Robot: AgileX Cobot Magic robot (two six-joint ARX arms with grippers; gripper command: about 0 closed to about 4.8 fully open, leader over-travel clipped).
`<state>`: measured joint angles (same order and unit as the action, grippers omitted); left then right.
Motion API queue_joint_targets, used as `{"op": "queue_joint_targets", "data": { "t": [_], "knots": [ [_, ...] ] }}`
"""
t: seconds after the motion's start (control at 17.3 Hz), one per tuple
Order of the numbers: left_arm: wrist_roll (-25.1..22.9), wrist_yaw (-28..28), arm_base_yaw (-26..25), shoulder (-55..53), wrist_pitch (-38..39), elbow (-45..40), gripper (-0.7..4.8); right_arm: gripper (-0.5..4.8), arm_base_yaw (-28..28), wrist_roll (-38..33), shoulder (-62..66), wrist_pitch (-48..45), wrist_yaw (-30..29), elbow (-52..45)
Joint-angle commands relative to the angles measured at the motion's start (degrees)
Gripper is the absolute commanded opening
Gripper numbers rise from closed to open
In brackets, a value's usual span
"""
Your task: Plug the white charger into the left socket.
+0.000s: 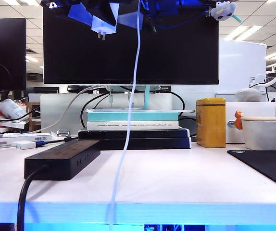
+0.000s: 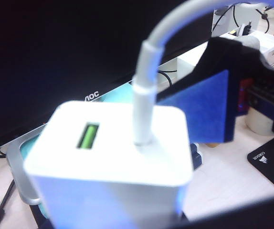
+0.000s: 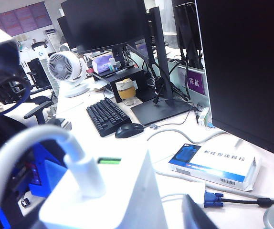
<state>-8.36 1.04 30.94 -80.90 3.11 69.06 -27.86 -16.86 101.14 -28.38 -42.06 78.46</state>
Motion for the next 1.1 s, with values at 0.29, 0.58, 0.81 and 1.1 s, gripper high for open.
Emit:
{"op": "queue_joint_targets", "data": {
  "t": [0.29,0.58,0.81,1.1],
  "knots": [
    [-0.85,0.72,0.02,0.31,-1.29,0.26,0.17,3.08,-0.04,-0.94,-0.33,0.09,-0.37,1.05],
    [-0.85,1.57,0.02,0.31,-1.49,0.26,0.17,3.04,-0.04,-1.31,-0.31,0.09,-1.77,1.05],
    [-0.85,1.57,0.02,0.31,-1.44,0.26,0.17,2.73,-0.04,-1.36,-0.31,0.09,-1.77,1.05],
    [-0.87,1.66,0.02,0.33,-1.44,0.26,0.17,1.88,-0.04,-1.33,-0.31,-0.15,-2.64,1.05]
  ]
}}
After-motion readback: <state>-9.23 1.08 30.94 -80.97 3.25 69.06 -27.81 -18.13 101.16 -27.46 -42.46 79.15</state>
